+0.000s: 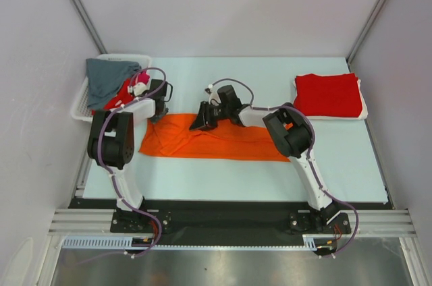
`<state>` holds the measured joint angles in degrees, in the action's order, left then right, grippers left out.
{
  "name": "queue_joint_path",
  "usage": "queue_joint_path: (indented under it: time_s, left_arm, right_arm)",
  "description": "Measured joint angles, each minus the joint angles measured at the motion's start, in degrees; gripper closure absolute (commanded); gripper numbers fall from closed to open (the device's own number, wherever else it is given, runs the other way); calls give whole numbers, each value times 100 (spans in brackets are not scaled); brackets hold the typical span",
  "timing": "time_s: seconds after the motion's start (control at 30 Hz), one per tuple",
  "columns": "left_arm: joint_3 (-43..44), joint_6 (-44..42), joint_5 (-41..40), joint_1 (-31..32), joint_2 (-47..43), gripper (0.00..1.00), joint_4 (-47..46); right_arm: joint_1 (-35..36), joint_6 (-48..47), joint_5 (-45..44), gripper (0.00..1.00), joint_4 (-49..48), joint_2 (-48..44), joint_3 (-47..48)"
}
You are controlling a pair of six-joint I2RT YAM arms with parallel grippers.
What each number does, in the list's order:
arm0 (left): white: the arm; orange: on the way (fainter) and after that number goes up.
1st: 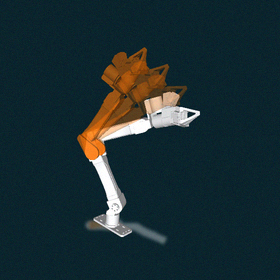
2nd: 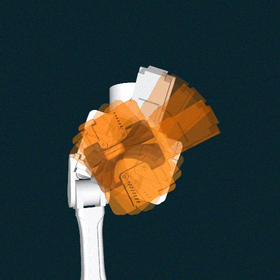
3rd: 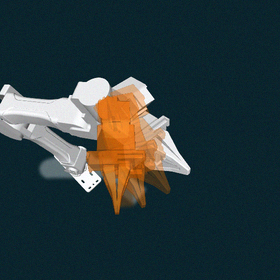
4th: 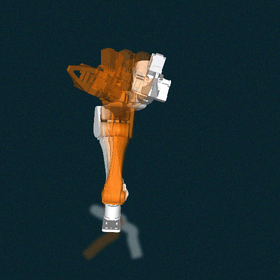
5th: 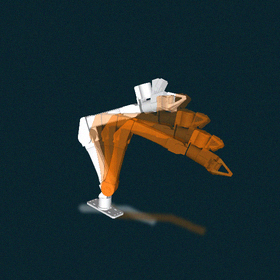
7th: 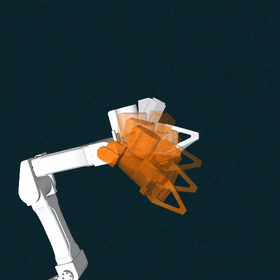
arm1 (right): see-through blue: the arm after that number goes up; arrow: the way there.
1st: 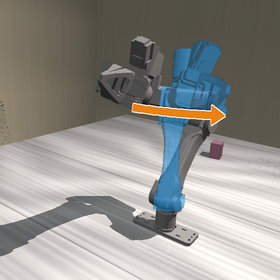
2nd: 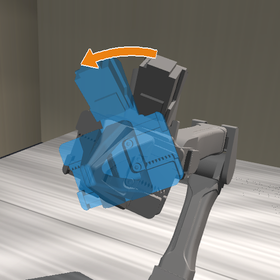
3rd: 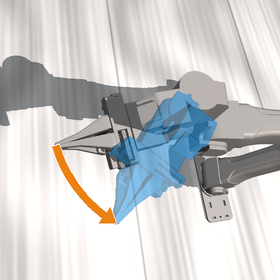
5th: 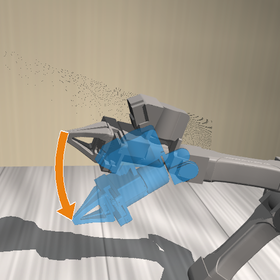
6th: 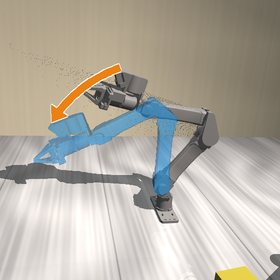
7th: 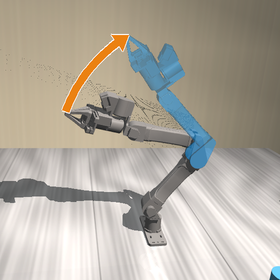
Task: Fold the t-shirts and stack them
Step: Fold the tshirt
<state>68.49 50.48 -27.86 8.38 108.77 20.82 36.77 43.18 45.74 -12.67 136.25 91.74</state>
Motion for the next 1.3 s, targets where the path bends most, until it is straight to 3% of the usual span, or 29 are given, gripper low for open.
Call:
queue_joint_path:
  time_s: [0.27,0.33,0.57,0.7,0.8,1.07,1.3]
  left_arm:
    - [31,2,146,-74,2,60,13]
    - [33,2,151,-76,2,61,13]
    - [33,2,153,-81,7,61,13]
    - [33,2,155,-81,9,61,13]
    - [33,2,155,-81,9,61,13]
    - [26,-275,85,31,-90,60,7]
    - [-83,-448,319,162,-841,57,-61]
  right_arm:
    - [9,-208,415,90,-87,-66,-350]
    - [7,-297,433,92,-15,-138,-490]
    - [0,-551,476,80,151,-745,-1067]
    - [22,-662,535,57,177,-1067,-1344]
    - [61,-710,586,46,179,-1176,-1521]
    - [105,-946,365,45,494,-1462,-1606]
    - [127,-988,188,43,579,-1484,-1040]
